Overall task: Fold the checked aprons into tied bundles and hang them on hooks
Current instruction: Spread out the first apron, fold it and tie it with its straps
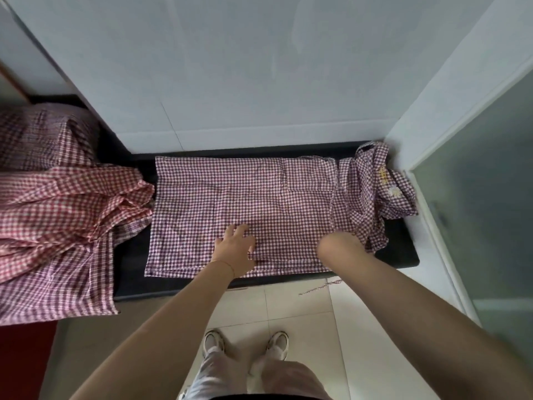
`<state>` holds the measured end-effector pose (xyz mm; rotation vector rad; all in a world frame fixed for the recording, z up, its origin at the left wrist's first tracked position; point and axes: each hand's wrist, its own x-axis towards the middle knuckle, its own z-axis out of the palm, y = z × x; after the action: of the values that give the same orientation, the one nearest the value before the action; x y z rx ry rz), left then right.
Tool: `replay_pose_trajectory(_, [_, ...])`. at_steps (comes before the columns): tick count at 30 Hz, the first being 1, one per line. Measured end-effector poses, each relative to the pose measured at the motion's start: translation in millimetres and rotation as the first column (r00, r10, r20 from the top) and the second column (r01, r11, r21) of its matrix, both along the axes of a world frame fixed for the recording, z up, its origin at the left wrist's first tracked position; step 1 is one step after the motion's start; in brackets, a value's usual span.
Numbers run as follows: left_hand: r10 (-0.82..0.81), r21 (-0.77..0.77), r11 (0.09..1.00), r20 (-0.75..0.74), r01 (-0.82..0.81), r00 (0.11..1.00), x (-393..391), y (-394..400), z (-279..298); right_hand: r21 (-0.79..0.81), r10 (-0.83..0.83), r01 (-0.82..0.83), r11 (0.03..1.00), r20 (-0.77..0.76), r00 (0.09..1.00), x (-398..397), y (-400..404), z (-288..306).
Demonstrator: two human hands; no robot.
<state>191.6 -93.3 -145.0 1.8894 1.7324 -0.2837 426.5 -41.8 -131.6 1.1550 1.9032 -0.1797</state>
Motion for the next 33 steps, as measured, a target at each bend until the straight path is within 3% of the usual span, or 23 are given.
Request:
replay_pose_trajectory(3, [-0.009,0.032,0.999,-0.017,0.010,1.000,-2,-3,-3,-0.065,-0.155,0.153,0.986,-0.024,0.988,-24,-6,8])
replay_pose_trajectory(8, [0.034,0.158,0.987,-0.170,-0.007,0.985,-13,-22,-8,0.163,0.039,0.036,0.986,-0.432,0.901,-53,-22,-1])
replay_pose_trajectory(11, [0.107,0.174,0.982,-0.219,-0.069,0.970,-22,-29,-9,0.164,0.044,0.027,0.986,-0.415,0.909,-59,-35,-11])
replay_pose_trajectory(14, [0.162,0.224,0.967,-0.168,-0.122,0.972,-32,-33,-8,0.181,0.024,0.070,0.981,-0.472,0.881,-63,-37,-9])
replay_pose_trajectory(17, [0.161,0.349,0.928,-0.066,-0.128,0.985,-36,-34,-5,0.094,-0.091,0.172,0.981,-0.559,0.824,-62,-35,1])
replay_pose_trajectory(19, [0.134,0.451,0.886,-0.026,-0.108,0.991,-39,-35,-4,0.045,-0.148,0.213,0.976,-0.583,0.799,-62,-31,12])
replay_pose_trajectory(21, [0.070,0.519,0.853,-0.013,-0.053,0.997,-44,-34,-4,0.083,-0.104,0.187,0.979,-0.581,0.807,-62,-26,22])
replay_pose_trajectory(23, [-0.034,0.427,0.903,-0.051,0.053,0.998,-47,-32,-2,0.119,-0.040,0.127,0.985,-0.557,0.830,-61,-24,31])
replay_pose_trajectory(26, [-0.195,0.106,0.971,-0.172,0.215,0.966,-45,-30,1,0.008,-0.040,0.049,0.999,-0.448,0.893,-65,-30,36])
replay_pose_trajectory(28, [-0.242,-0.009,0.969,-0.227,0.247,0.943,-42,-32,-1,-0.079,-0.040,0.013,0.997,-0.353,0.935,-70,-36,30])
replay_pose_trajectory(30, [-0.240,-0.058,0.971,-0.258,0.233,0.936,-41,-33,-3,-0.159,-0.121,0.075,0.984,-0.298,0.947,-73,-39,20])
replay_pose_trajectory(33, [-0.097,-0.013,0.995,-0.249,0.097,0.964,-43,-34,-4,-0.121,-0.278,0.250,0.961,-0.426,0.861,-74,-39,4])
